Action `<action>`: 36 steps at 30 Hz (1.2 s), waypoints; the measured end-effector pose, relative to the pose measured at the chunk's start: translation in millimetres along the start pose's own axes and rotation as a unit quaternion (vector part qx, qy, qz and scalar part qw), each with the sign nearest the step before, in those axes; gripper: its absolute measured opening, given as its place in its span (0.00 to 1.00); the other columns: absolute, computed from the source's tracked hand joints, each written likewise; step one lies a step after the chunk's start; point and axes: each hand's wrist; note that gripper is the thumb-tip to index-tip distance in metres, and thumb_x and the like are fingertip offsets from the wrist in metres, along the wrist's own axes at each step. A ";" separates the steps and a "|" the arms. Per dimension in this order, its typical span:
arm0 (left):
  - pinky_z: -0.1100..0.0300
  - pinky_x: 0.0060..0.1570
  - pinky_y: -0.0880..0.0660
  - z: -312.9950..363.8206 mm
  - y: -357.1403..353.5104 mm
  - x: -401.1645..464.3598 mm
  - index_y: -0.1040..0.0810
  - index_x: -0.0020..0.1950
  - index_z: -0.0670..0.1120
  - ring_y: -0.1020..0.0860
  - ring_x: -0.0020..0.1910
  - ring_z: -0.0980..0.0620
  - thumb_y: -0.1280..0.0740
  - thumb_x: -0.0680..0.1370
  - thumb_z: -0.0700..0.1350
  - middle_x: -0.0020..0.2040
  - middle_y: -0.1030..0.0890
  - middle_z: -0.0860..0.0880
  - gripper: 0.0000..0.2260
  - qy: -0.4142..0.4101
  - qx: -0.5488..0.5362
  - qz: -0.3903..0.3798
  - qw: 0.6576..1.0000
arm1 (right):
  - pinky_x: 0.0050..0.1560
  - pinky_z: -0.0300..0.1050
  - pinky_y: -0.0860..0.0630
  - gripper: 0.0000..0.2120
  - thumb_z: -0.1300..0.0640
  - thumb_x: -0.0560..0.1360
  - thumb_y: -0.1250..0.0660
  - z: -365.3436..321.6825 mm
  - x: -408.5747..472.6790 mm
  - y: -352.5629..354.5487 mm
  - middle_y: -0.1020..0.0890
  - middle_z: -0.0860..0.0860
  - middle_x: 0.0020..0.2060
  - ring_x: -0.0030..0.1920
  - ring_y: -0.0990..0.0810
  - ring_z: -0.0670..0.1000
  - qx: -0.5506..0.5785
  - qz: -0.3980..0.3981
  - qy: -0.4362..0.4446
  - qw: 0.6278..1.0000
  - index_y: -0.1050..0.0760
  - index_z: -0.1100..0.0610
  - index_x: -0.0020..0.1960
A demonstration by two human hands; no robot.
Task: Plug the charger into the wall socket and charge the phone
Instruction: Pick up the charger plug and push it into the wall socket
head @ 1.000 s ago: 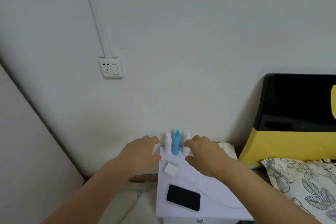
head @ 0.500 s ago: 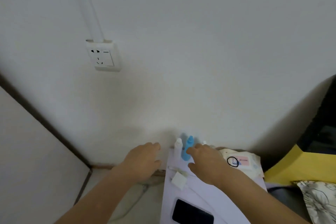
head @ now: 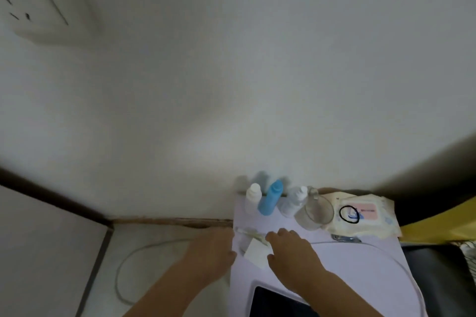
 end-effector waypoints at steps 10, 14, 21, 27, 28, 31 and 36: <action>0.58 0.71 0.39 -21.4 -55.7 69.2 0.39 0.71 0.47 0.35 0.71 0.51 0.44 0.80 0.48 0.73 0.35 0.48 0.20 0.002 -0.009 -0.016 1.000 | 0.59 0.50 0.29 0.27 0.52 0.76 0.40 -0.5 66.6 -85.1 0.31 0.55 0.64 0.62 0.30 0.55 0.012 -0.019 -0.045 0.999 0.45 0.55 0.72; 0.57 0.65 0.31 -28.9 -73.1 83.1 0.35 0.67 0.47 0.29 0.64 0.49 0.44 0.79 0.47 0.66 0.29 0.47 0.17 -0.002 -0.005 -0.014 1.000 | 0.33 0.49 0.21 0.36 0.43 0.51 0.20 -3.7 84.0 -105.2 0.20 0.54 0.43 0.40 0.19 0.53 0.019 0.027 -0.080 0.996 0.23 0.56 0.55; 0.57 0.62 0.30 -45.8 -87.8 87.5 0.36 0.69 0.47 0.28 0.62 0.48 0.45 0.79 0.47 0.64 0.28 0.46 0.18 -0.001 -0.005 -0.027 1.000 | 0.17 0.44 0.28 0.33 0.57 0.36 0.18 -3.9 97.1 -132.1 0.22 0.55 0.32 0.29 0.23 0.54 0.011 0.070 -0.074 0.995 0.21 0.57 0.40; 0.59 0.57 0.31 -49.1 -75.3 70.4 0.35 0.67 0.47 0.27 0.60 0.49 0.45 0.79 0.47 0.63 0.27 0.47 0.17 0.010 -0.003 -0.007 1.000 | 0.13 0.37 0.31 0.35 0.55 0.28 0.21 -6.7 90.6 -115.7 0.23 0.51 0.30 0.27 0.23 0.50 0.024 0.082 -0.051 0.995 0.22 0.56 0.36; 0.59 0.57 0.31 -48.2 -70.7 66.4 0.34 0.67 0.47 0.27 0.60 0.49 0.45 0.79 0.47 0.63 0.27 0.47 0.16 0.011 -0.001 -0.001 1.000 | 0.14 0.37 0.30 0.35 0.54 0.29 0.21 -8.2 86.7 -107.1 0.23 0.50 0.30 0.28 0.23 0.50 0.020 0.094 -0.047 0.994 0.22 0.55 0.37; 0.59 0.61 0.32 -43.1 -53.0 51.0 0.34 0.67 0.48 0.28 0.63 0.51 0.44 0.79 0.48 0.65 0.28 0.49 0.16 0.007 -0.004 0.027 1.000 | 0.26 0.40 0.24 0.31 0.49 0.45 0.21 -15.4 68.9 -74.5 0.23 0.51 0.40 0.39 0.22 0.50 0.032 0.079 -0.048 0.995 0.24 0.55 0.46; 0.63 0.62 0.34 -30.6 -17.0 15.2 0.34 0.68 0.50 0.30 0.66 0.54 0.43 0.79 0.50 0.68 0.28 0.52 0.18 0.014 -0.021 0.070 0.997 | 0.52 0.40 0.29 0.23 0.50 0.68 0.32 -29.9 34.4 -15.7 0.30 0.51 0.55 0.48 0.36 0.48 0.099 0.097 -0.001 0.990 0.35 0.54 0.60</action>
Point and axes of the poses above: each hand's wrist, its own x-axis towards the middle knuckle, its own y-axis out of the back of the hand, z = x × y
